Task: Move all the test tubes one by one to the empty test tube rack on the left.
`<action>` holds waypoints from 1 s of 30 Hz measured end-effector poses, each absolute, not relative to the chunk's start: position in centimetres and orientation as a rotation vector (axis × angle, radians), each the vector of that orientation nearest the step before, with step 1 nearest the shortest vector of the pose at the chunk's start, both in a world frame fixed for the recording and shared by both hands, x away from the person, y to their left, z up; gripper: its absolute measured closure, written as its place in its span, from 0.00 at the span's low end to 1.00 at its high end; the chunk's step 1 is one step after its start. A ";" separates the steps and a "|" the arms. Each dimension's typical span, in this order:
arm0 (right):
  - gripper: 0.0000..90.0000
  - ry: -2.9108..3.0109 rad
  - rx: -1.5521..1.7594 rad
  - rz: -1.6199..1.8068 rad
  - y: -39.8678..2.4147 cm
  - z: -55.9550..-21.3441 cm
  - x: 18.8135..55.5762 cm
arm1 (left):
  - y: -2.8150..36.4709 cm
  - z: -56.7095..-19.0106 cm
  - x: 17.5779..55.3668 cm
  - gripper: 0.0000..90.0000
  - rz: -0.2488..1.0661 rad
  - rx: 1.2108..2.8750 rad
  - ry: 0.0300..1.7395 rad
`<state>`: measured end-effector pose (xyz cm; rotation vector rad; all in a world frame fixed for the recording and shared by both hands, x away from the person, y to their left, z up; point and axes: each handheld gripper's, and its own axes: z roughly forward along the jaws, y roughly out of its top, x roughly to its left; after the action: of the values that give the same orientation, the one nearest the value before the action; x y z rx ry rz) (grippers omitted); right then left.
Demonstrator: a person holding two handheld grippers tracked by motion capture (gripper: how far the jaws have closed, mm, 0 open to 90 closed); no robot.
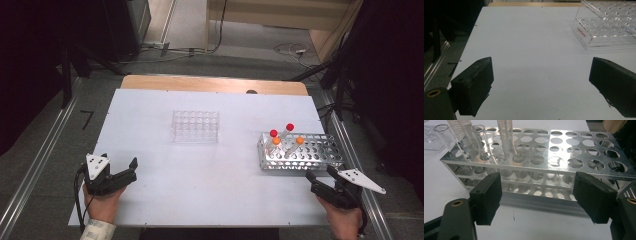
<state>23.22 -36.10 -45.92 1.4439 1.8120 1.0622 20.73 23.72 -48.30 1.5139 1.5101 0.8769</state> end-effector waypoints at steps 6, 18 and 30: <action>0.24 1.810 1.448 1.070 -36.1 -45.9 23.2 | 23.6 -48.2 20.7 0.07 0.872 1.511 1.506; 0.25 1.837 1.436 1.097 -35.4 -45.9 23.5 | 23.7 -48.2 20.7 0.08 0.882 1.500 1.511; 0.25 1.860 1.413 1.109 -34.7 -45.8 23.8 | 23.5 -48.3 20.8 0.08 0.884 1.509 1.506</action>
<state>23.84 -34.67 -45.85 1.4128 1.8604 1.1090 20.80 23.50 -48.29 1.5087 1.5061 0.8844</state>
